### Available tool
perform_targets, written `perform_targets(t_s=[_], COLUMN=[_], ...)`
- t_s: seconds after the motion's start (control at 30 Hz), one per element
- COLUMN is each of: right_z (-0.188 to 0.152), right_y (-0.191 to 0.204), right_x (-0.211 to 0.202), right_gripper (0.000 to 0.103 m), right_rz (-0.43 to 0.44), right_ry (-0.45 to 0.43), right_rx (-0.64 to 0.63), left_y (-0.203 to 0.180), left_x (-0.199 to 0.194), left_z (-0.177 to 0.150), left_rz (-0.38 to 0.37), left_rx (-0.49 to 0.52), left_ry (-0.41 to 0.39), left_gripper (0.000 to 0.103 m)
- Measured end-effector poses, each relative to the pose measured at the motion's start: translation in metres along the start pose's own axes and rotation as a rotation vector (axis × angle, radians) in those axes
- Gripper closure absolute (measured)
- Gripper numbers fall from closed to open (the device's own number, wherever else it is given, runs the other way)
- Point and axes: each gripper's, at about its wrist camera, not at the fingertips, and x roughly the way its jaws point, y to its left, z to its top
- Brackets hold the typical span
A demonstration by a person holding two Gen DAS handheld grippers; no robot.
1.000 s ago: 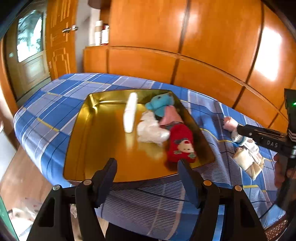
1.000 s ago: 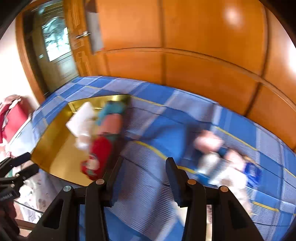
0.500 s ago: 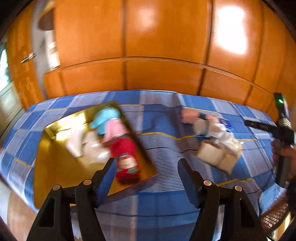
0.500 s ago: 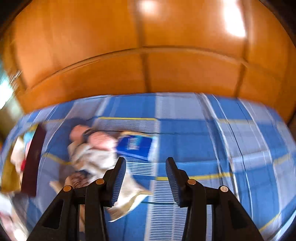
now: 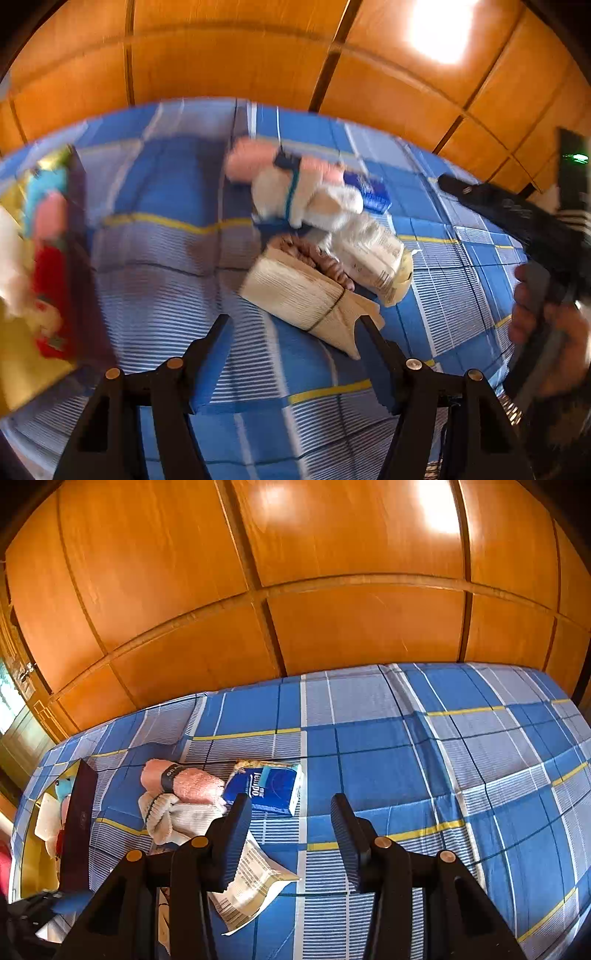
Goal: Organize soft objects
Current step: 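Move both tools back toward the remaining socks and cloth bundle, then grasp the beige gauze bundle with the left tool while the right tool grasps the brown scrunchie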
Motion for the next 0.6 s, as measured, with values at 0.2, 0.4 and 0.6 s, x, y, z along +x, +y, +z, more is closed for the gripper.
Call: perform_targets(t_s=[0.2,0.4,0.6], right_z=[0.001,0.000,-0.001], right_y=[0.002,0.004,0.003], right_x=[0.001,0.004,0.009], right_gripper=[0.058,0.058,0.058], right_rz=[0.009,0.019,0.007], right_ry=[0.007,0.022,0.038], right_rx=[-0.013,-0.025,-0.030], left_y=[-0.003,-0.005,-0.010], left_x=[0.041,0.057,0.064], left_z=[0.009,0.022,0.014], left_rz=[-0.015,-0.004,0.019], left_rx=[-0.120,-0.220,-0.101], left_ry=[0.084,0.063,0.047], left_gripper=[0.023,0.022,0.046])
